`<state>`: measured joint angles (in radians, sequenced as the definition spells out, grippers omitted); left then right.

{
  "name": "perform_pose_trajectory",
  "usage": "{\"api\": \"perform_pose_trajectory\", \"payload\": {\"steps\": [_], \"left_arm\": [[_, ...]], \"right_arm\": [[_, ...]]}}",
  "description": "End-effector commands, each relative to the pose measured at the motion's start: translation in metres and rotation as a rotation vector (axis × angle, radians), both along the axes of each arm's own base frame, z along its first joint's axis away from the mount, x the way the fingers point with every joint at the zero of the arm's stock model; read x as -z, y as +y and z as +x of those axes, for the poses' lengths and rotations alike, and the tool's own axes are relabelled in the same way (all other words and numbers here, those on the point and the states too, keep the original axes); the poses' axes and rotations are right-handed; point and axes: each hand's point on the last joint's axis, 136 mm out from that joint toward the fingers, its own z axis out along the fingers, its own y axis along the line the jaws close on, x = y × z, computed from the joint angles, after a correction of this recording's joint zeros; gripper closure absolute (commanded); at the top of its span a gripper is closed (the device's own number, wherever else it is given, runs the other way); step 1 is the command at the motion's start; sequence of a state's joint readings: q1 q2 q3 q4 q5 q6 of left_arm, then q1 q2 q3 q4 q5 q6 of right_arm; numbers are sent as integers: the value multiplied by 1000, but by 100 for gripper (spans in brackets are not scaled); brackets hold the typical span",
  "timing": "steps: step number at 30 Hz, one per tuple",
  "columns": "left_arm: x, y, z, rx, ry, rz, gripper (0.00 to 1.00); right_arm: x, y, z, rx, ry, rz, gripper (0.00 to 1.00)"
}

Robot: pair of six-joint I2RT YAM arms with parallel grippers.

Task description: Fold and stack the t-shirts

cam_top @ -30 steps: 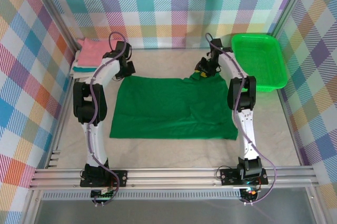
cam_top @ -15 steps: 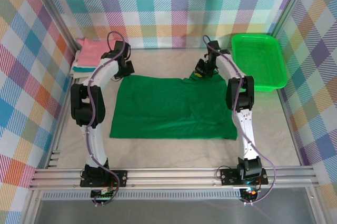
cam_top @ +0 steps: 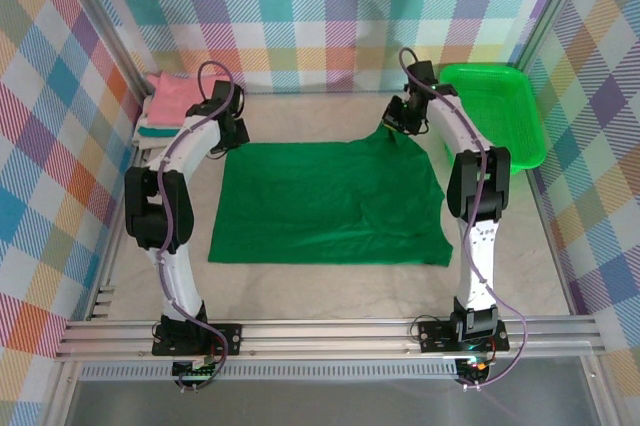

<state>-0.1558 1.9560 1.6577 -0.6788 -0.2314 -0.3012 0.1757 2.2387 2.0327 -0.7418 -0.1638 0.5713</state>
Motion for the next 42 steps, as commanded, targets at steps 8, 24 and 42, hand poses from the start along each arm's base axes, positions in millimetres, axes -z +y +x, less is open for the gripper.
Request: {"api": "perform_pose_trajectory", "payload": {"steps": [8, 24, 42], "left_arm": [[-11, 14, -31, 36, -33, 84, 100], [18, 42, -54, -9, 62, 209, 100], [90, 52, -113, -61, 308, 215, 99]], "right_arm": [[-16, -19, -33, 4, 0, -72, 100], [-47, -32, -90, -76, -2, -212, 100], [-2, -20, -140, -74, 88, 41, 67]]}}
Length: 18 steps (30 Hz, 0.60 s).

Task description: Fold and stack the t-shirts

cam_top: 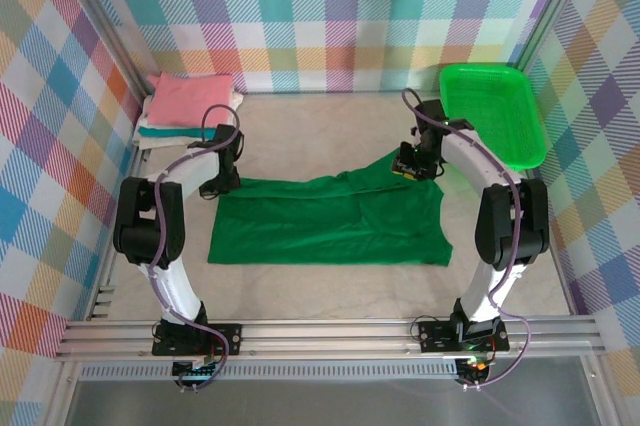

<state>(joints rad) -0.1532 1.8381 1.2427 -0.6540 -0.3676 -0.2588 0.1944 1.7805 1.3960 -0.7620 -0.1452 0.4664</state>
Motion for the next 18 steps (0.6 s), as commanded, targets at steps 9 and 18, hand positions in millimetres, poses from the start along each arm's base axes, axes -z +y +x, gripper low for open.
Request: {"api": "perform_pose_trajectory", "payload": {"steps": [9, 18], "left_arm": [[15, 11, -6, -40, 51, 37, 99], [19, 9, -4, -37, 47, 20, 100]], "right_arm": [[19, 1, 34, 125, -12, 213, 67], [60, -6, 50, 173, 65, 170, 67]]}}
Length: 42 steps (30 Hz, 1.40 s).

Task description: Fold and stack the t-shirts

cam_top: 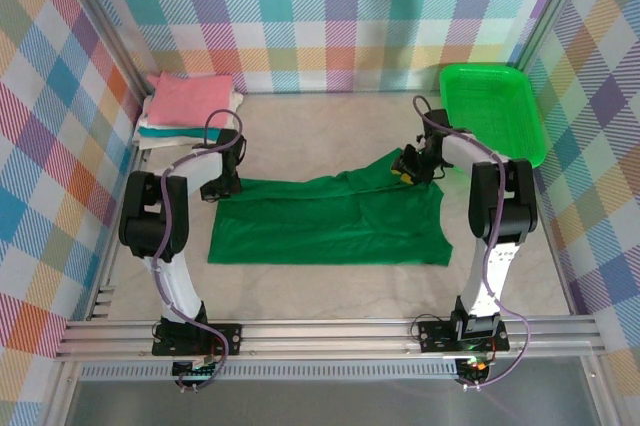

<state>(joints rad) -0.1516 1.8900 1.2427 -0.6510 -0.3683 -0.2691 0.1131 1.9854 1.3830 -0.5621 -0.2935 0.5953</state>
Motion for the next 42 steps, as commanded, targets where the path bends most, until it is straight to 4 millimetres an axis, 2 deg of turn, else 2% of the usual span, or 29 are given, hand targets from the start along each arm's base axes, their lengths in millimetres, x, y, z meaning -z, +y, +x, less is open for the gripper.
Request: {"api": "perform_pose_trajectory", "payload": {"steps": [1, 4, 9, 15, 17, 28, 35, 39, 42], "left_arm": [[0, 7, -1, -25, 2, 14, 100], [-1, 8, -2, -26, -2, 19, 100], [-2, 8, -1, -26, -4, 17, 100], [-5, 7, 0, -29, -14, 13, 100], [-9, 9, 1, -34, -25, 18, 100], [-26, 7, 20, -41, -70, 19, 100], [-34, 4, 32, -37, -99, 3, 100], [-43, 6, 48, -24, -112, 25, 100], [-51, 5, 65, -28, -137, 10, 100]], "right_arm": [[-1, -2, 13, 22, -6, -7, 67], [8, -2, 14, 28, 4, -5, 67], [14, 1, 17, 30, 3, 11, 77], [6, -1, 23, 44, -34, 7, 96], [-3, -1, 25, 41, -50, 3, 100], [-67, -10, 36, 69, -178, 4, 100], [-70, -11, 38, 77, -182, 36, 100], [-88, -16, 54, 83, -230, 38, 100], [-109, -17, 72, 86, -288, 45, 100]]}}
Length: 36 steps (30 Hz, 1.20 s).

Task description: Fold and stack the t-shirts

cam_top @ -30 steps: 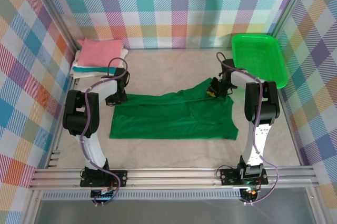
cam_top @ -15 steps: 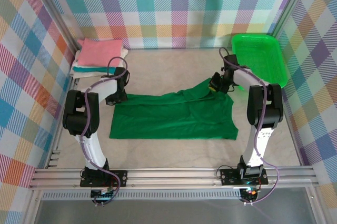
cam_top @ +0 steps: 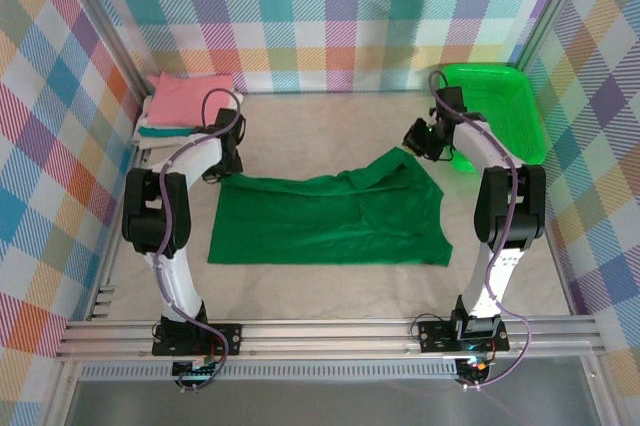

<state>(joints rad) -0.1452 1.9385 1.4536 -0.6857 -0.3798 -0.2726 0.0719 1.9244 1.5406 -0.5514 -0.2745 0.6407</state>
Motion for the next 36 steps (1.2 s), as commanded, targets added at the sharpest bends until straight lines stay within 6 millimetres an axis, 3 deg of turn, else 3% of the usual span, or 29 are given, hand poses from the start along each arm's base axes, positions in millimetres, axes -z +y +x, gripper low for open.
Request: {"api": "perform_pose_trajectory", "payload": {"steps": [1, 7, 11, 16, 26, 28, 32, 36], "left_arm": [[-10, 6, 17, -15, -15, 10, 100], [-9, 0, 27, -15, -28, -20, 100], [2, -1, 20, -15, 6, -28, 100], [9, 0, 13, -14, 20, -29, 100], [19, -5, 8, -16, 37, -51, 100], [19, -6, 8, -18, 38, -53, 100], [20, -8, 6, -15, 40, -53, 100], [20, -9, 6, -14, 40, -51, 100]], "right_arm": [[-32, 2, 23, -8, -77, 27, 100], [-25, 1, 24, -12, -61, 20, 100], [14, -1, 13, -80, 64, -36, 74], [60, -7, -8, -120, 158, -85, 58], [109, 0, -35, -195, 251, -60, 59], [110, 1, -37, -193, 251, -58, 62], [105, 3, -35, -192, 228, -42, 80], [94, 1, -32, -182, 204, -53, 88]]}}
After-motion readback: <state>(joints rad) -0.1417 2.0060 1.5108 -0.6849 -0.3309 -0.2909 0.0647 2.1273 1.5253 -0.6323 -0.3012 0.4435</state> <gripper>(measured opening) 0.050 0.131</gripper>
